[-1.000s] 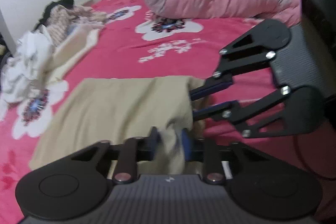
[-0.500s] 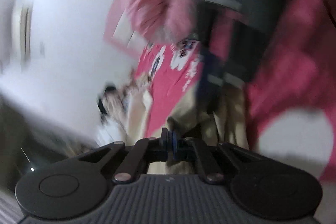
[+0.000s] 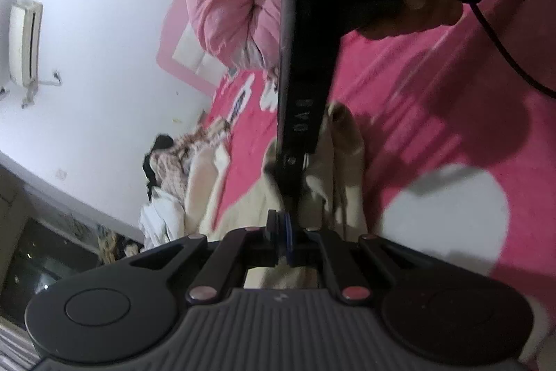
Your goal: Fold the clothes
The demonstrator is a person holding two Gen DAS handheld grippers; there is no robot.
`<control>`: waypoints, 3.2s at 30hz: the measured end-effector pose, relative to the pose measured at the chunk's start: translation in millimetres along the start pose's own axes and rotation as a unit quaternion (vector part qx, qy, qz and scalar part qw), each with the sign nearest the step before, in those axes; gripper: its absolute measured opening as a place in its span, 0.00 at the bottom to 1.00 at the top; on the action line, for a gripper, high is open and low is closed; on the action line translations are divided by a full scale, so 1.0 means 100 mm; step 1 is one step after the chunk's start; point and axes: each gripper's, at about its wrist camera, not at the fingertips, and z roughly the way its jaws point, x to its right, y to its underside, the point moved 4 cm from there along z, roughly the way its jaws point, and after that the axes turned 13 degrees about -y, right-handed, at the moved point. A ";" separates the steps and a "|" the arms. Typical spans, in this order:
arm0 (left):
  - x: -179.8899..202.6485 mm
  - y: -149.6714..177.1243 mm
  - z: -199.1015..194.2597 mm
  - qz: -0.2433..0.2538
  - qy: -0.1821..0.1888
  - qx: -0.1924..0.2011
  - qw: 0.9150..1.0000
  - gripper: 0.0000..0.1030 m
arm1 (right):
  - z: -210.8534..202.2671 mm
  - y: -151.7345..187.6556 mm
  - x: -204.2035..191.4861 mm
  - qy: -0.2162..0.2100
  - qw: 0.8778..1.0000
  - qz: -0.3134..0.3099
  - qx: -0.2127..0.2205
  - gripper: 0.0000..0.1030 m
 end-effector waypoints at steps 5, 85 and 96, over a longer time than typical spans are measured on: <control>-0.06 0.14 -0.06 -0.014 -0.007 -0.038 0.999 0.10 | 0.03 0.04 -0.06 0.018 1.000 -0.024 -0.006 0.00; -0.58 0.40 -0.14 -0.150 -0.015 -0.077 0.986 0.08 | 0.32 -0.18 0.26 -0.213 0.901 0.375 0.040 0.07; 0.01 0.49 -0.29 0.020 -0.018 -0.022 0.999 0.08 | 0.29 -0.01 0.07 -0.175 0.967 0.185 -0.022 0.09</control>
